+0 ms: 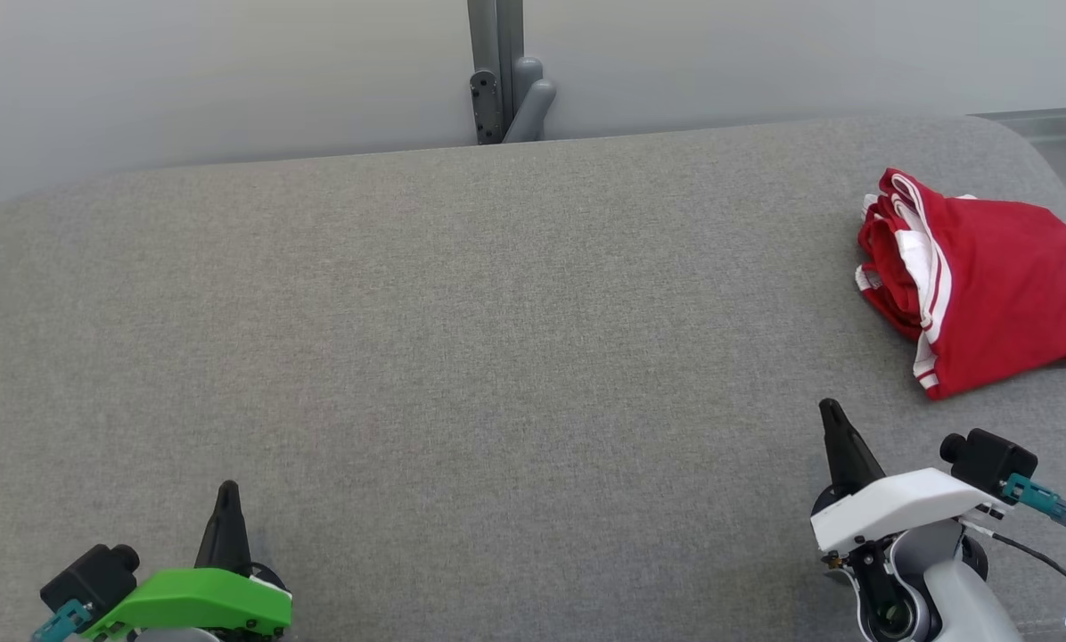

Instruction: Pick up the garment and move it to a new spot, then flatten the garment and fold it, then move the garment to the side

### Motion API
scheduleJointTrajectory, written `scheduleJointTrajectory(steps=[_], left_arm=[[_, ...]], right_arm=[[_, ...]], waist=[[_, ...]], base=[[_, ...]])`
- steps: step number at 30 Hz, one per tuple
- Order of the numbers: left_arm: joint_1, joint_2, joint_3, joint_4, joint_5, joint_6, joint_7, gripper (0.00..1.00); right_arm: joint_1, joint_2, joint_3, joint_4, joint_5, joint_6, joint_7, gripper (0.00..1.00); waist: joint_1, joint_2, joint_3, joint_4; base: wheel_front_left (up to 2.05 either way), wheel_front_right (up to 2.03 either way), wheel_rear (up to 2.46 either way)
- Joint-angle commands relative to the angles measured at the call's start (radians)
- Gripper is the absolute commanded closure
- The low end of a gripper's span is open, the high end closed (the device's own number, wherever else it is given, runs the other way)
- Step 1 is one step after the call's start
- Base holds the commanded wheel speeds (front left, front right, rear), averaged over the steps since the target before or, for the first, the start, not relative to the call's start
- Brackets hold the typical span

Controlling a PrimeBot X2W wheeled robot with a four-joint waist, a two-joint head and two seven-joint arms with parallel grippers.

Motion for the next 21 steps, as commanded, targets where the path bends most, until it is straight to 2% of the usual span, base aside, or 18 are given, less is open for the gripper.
scheduleJointTrajectory(steps=[1,21], left_arm=[[-0.028,0.006,0.008,-0.019,-0.028,-0.005,0.007,1.0],[-0.043,0.008,0.03,-0.052,-0.279,-0.019,0.074,1.0]], right_arm=[[-0.007,-0.004,-0.008,-0.02,0.032,0.0,0.009,1.0],[0.01,-0.005,-0.05,-0.061,0.291,0.0,0.074,1.0]], waist=[[0.0,0.0,-0.001,0.0],[0.0,0.0,-0.011,0.006]], base=[[0.0,0.0,0.0],[0.0,0.0,0.0]])
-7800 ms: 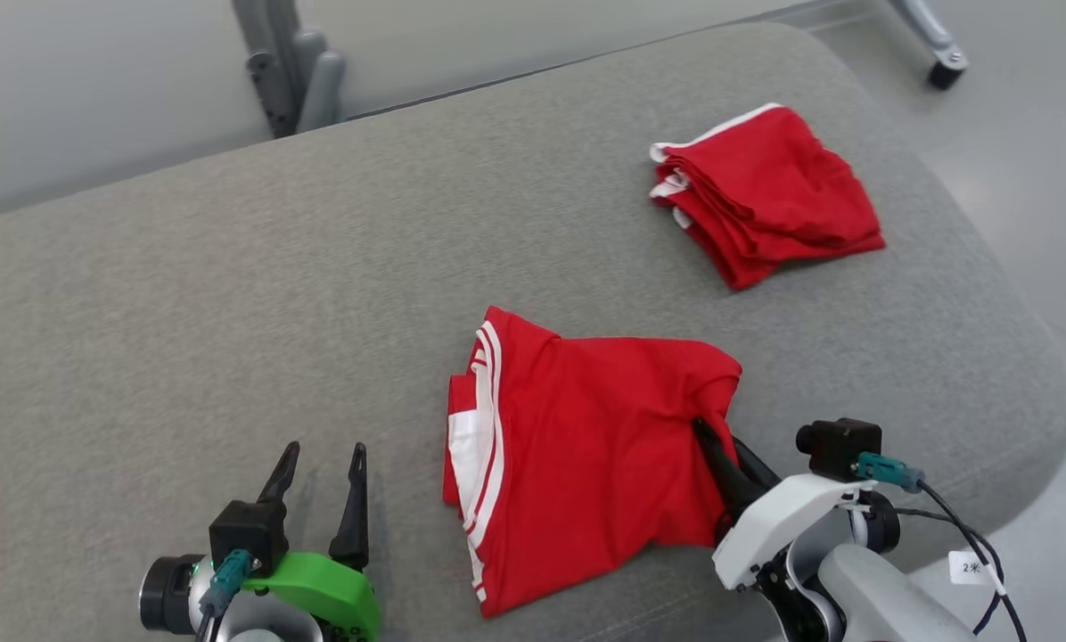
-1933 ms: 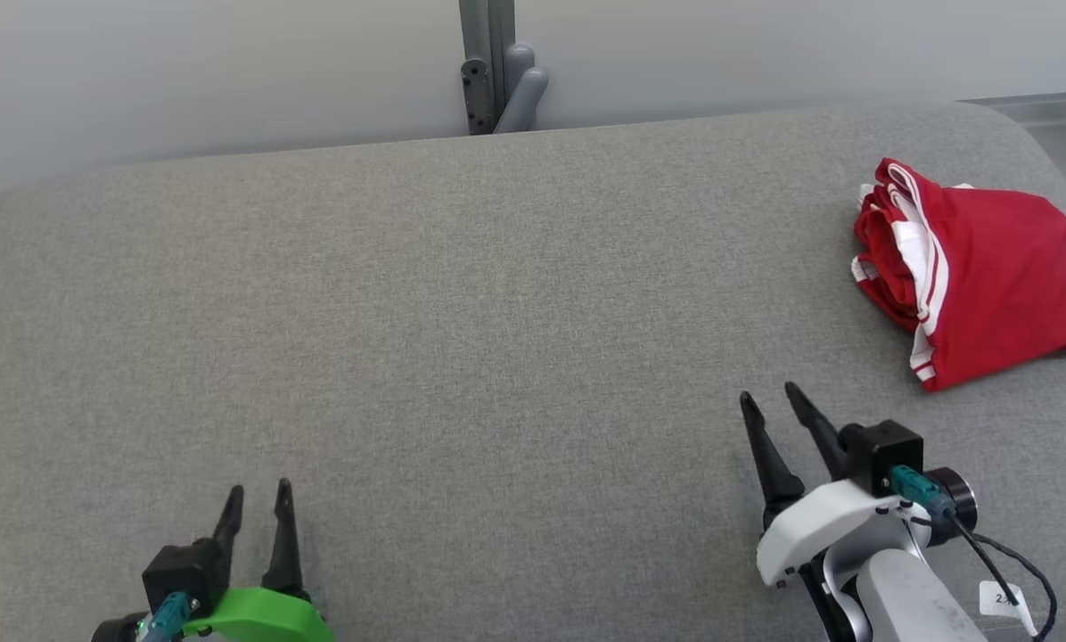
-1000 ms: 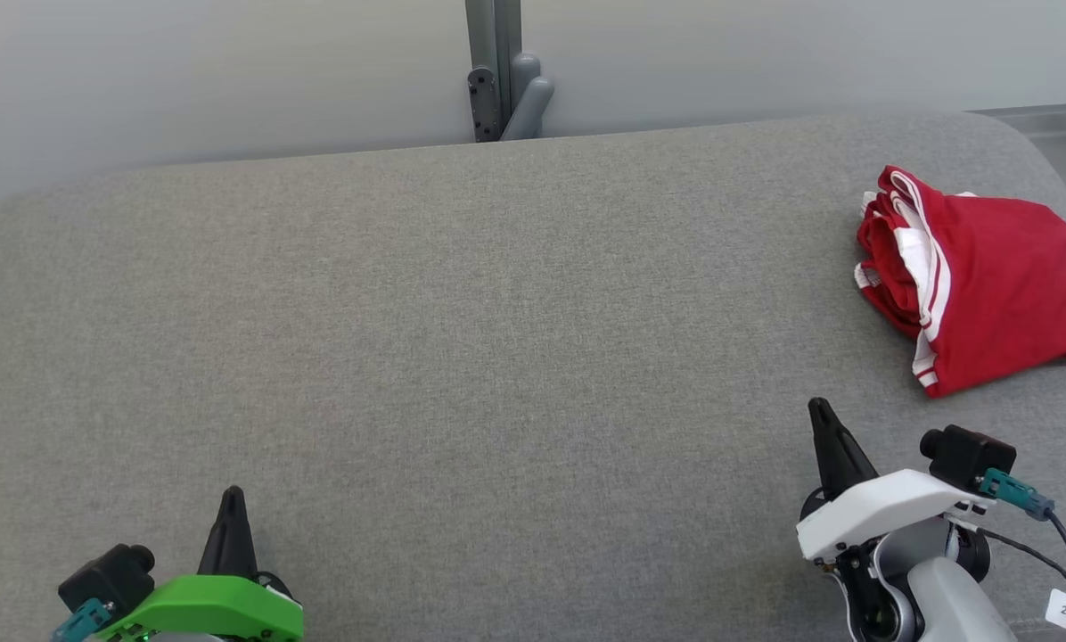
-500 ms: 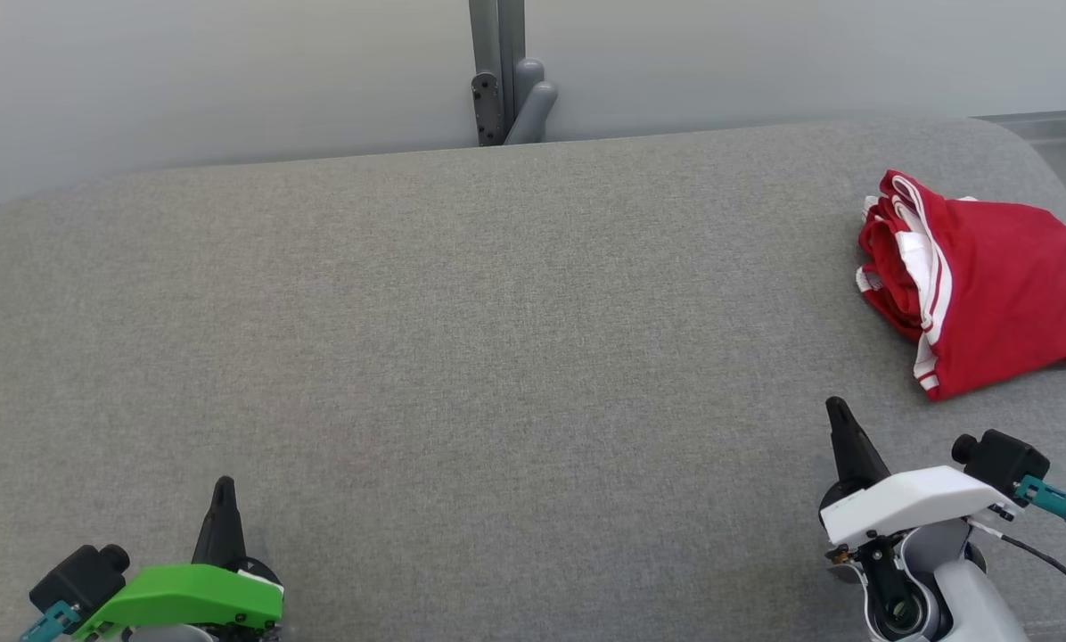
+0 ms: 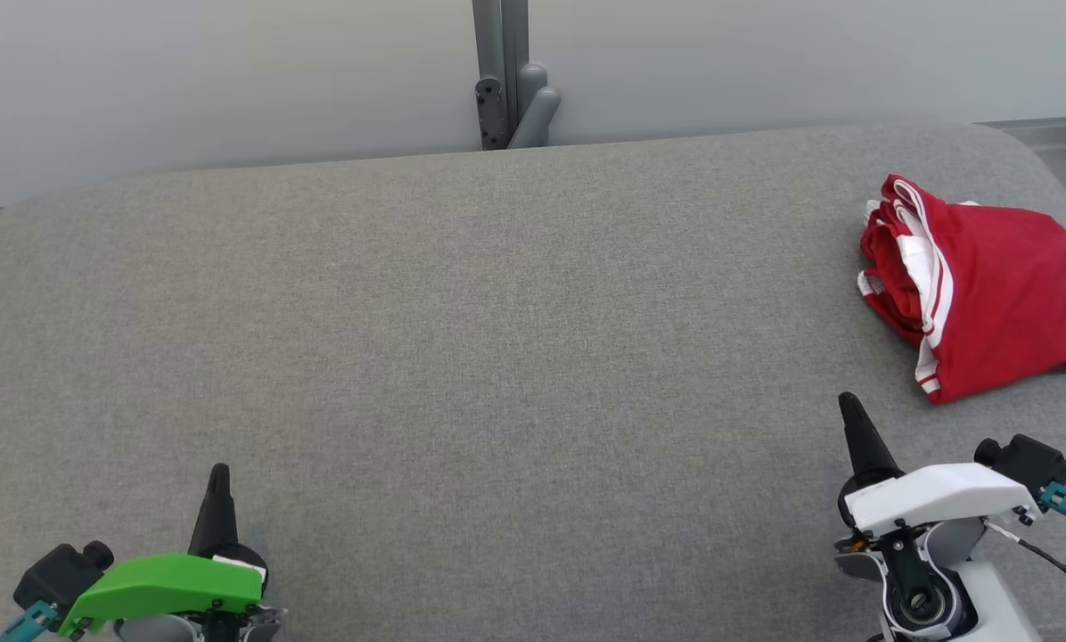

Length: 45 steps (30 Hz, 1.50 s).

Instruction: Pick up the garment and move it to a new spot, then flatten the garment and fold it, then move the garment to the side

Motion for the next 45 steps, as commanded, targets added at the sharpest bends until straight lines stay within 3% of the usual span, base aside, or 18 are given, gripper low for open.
scheduleJointTrajectory(steps=[1,45], left_arm=[[-0.026,0.007,0.007,-0.016,-0.029,-0.006,0.005,1.0],[-0.048,0.01,0.044,-0.069,-0.444,-0.028,0.116,1.0]], right_arm=[[0.002,-0.005,-0.006,-0.018,0.029,0.0,0.007,1.0],[0.032,-0.007,-0.077,-0.085,0.46,0.0,0.116,1.0]], waist=[[0.0,-0.0001,-0.001,0.0],[0.0,-0.0001,-0.024,0.014]], base=[[0.0,0.0,0.0],[0.0,0.0,0.0]])
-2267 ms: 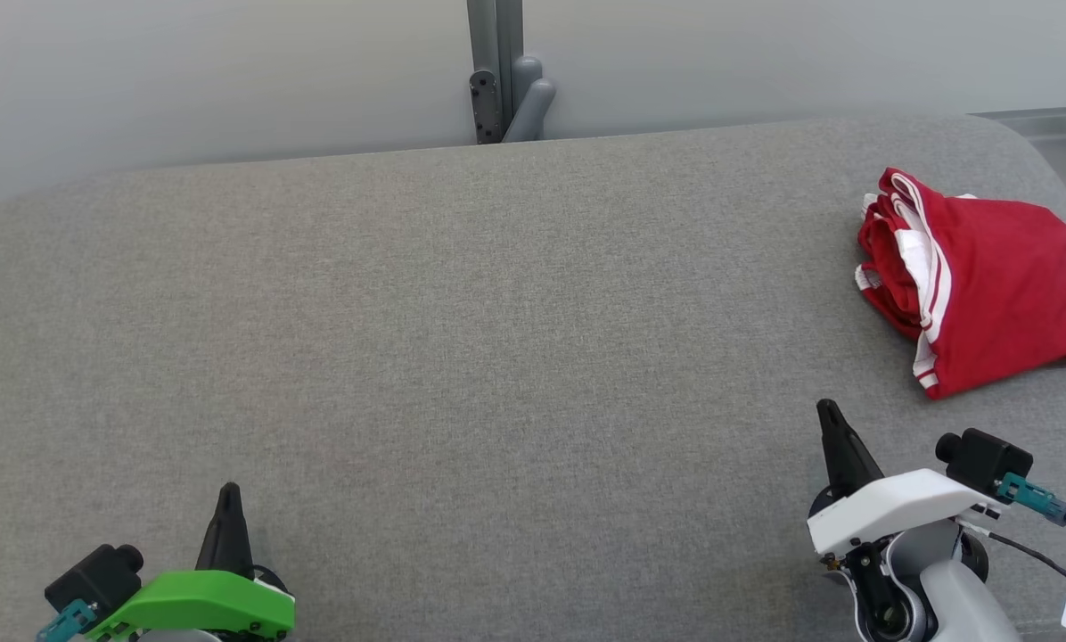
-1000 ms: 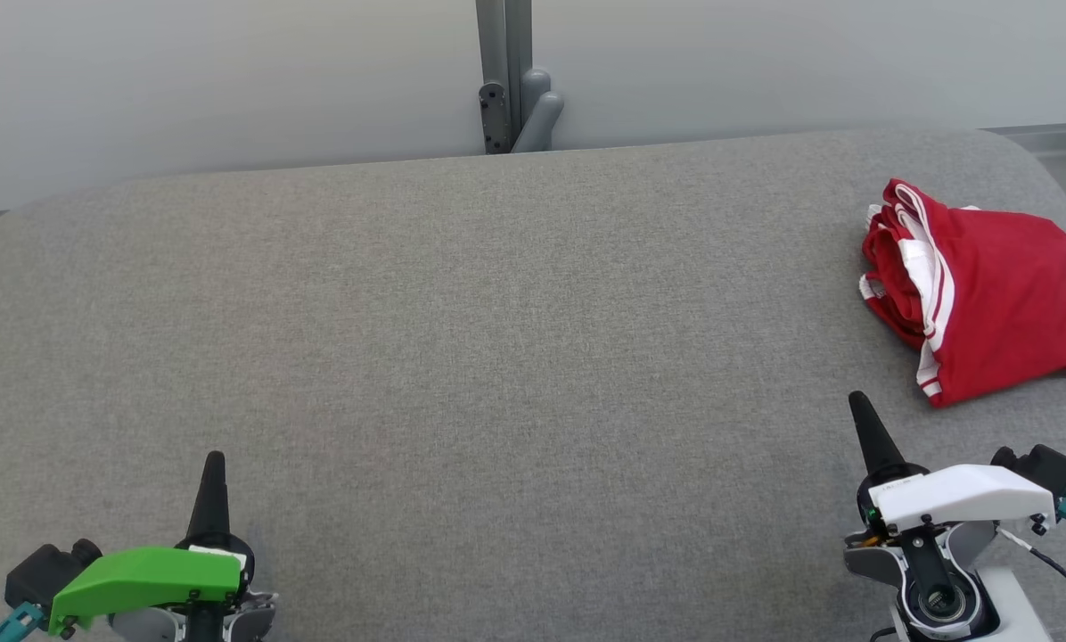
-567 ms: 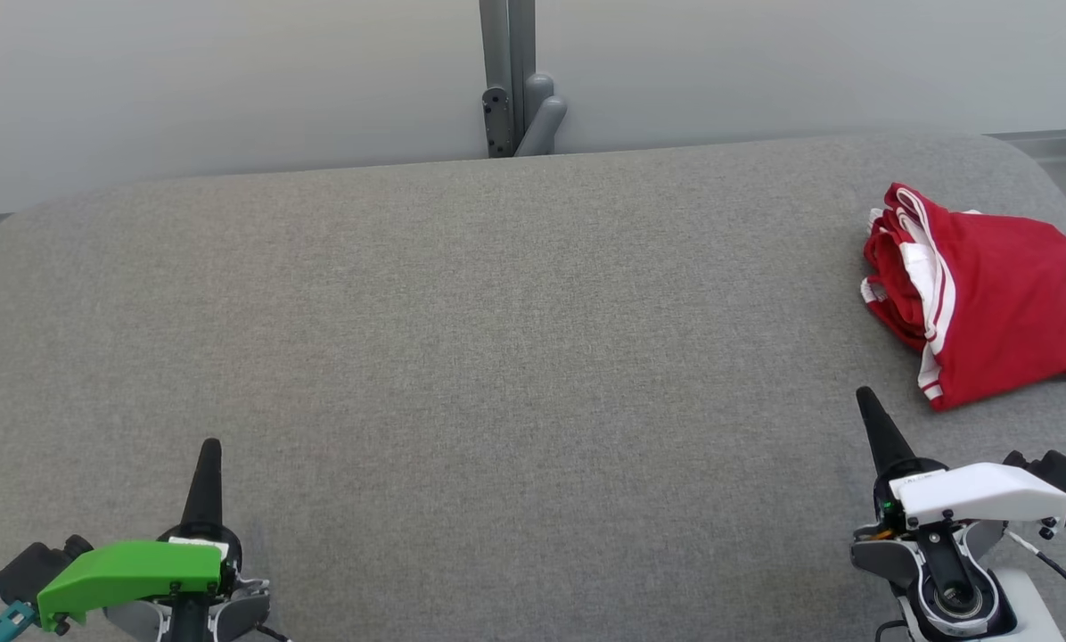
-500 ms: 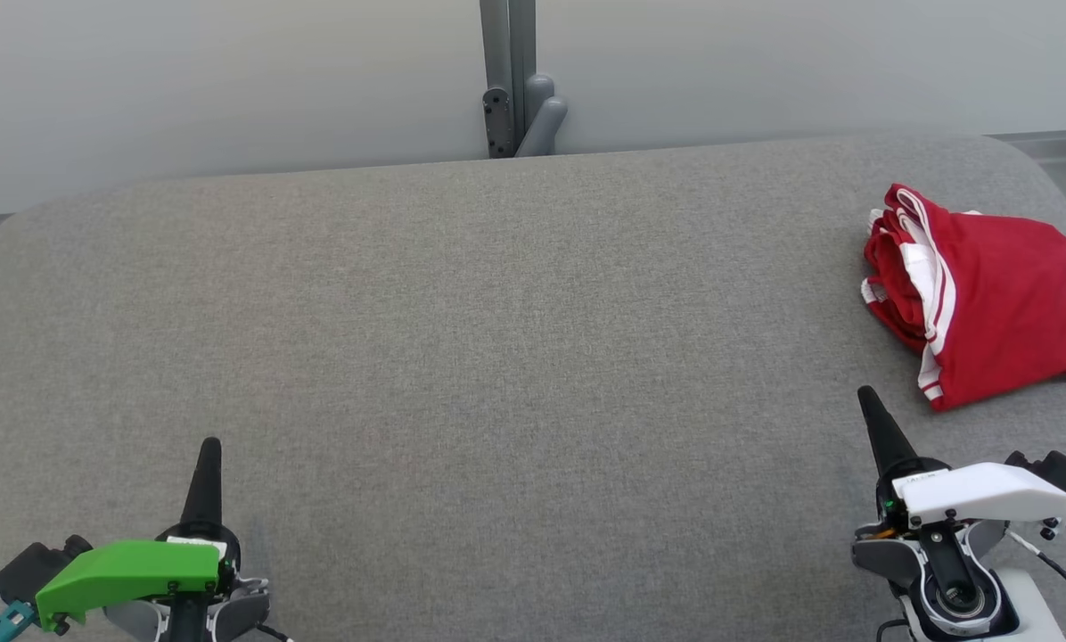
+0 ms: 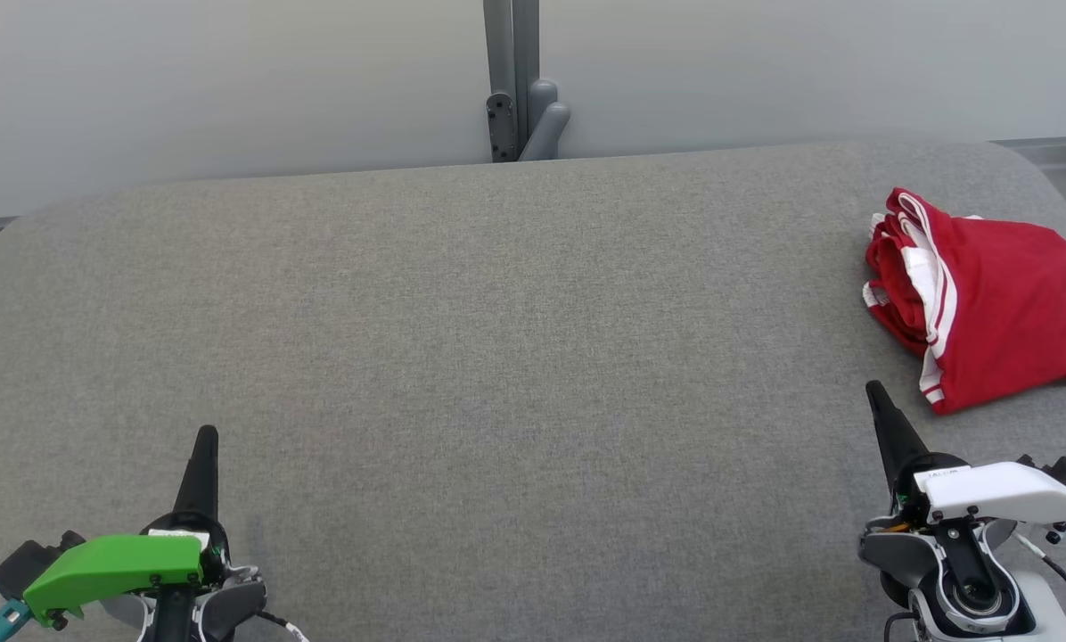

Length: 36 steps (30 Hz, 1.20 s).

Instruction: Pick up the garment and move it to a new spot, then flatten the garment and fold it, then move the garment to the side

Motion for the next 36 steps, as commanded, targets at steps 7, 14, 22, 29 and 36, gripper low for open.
scheduleJointTrajectory(steps=[7,14,22,29,36], left_arm=[[-0.019,0.008,0.011,-0.015,-0.066,-0.008,0.018,1.0],[-0.022,0.008,0.014,-0.02,-0.114,-0.011,0.03,1.0],[-0.024,0.008,0.018,-0.027,-0.167,-0.014,0.044,1.0],[-0.025,0.008,0.019,-0.029,-0.179,-0.015,0.049,1.0],[-0.025,0.008,0.019,-0.029,-0.179,-0.015,0.049,1.0]], right_arm=[[0.013,-0.005,-0.013,-0.018,0.074,0.0,0.019,1.0],[0.016,-0.005,-0.02,-0.025,0.117,0.0,0.03,1.0],[0.02,-0.006,-0.029,-0.033,0.172,0.0,0.045,1.0],[0.022,-0.006,-0.032,-0.036,0.189,0.0,0.048,1.0],[0.021,-0.006,-0.032,-0.036,0.189,0.0,0.048,1.0]], waist=[[0.0,0.0,-0.004,0.002],[0.0,0.0,-0.007,0.004],[0.0,0.0,-0.011,0.007],[0.0,0.0,-0.013,0.008],[0.0,0.0,-0.013,0.008]], base=[[0.0,0.0,0.0],[0.0,0.0,0.0],[0.0,0.0,0.0],[0.0,0.0,0.0],[0.0,0.0,0.0]])
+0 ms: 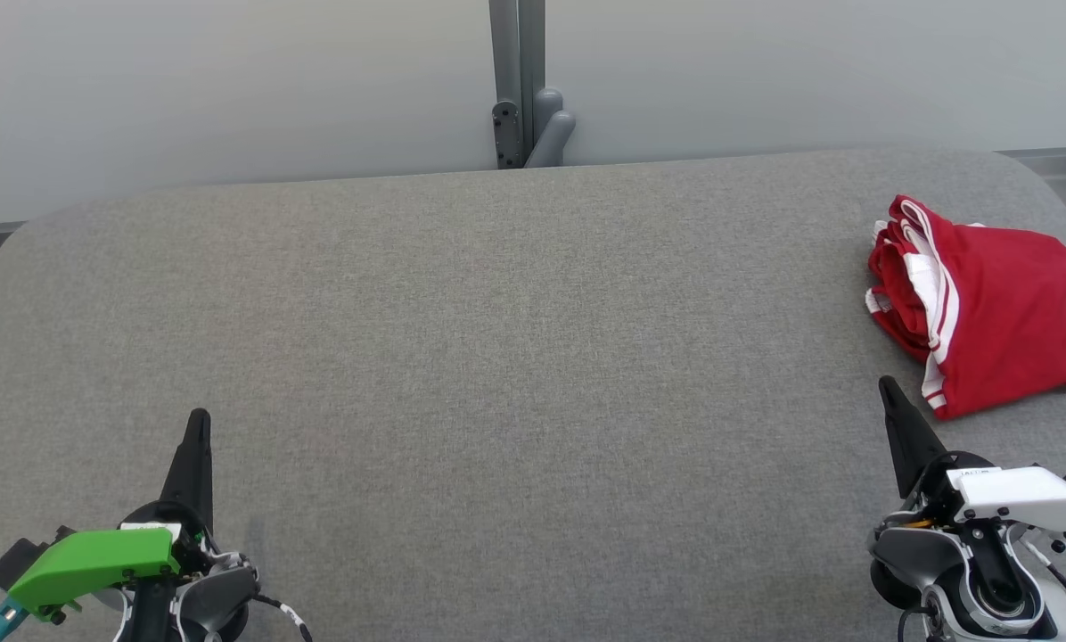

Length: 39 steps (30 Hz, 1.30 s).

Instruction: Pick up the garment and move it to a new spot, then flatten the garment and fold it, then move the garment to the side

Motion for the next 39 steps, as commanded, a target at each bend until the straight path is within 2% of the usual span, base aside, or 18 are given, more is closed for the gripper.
scheduleJointTrajectory(steps=[1,39], left_arm=[[-0.015,0.007,0.001,-0.004,-0.002,-0.007,0.003,1.0],[-0.014,0.007,0.001,-0.004,-0.002,-0.007,0.003,1.0]], right_arm=[[0.008,-0.005,-0.002,-0.005,0.006,0.0,0.003,1.0],[0.008,-0.005,-0.001,-0.004,0.006,0.0,0.003,1.0]], waist=[[0.0,0.0,0.0,0.0],[0.0,0.0,0.0,0.0]], base=[[0.0,0.0,0.0],[0.0,0.0,0.0]])
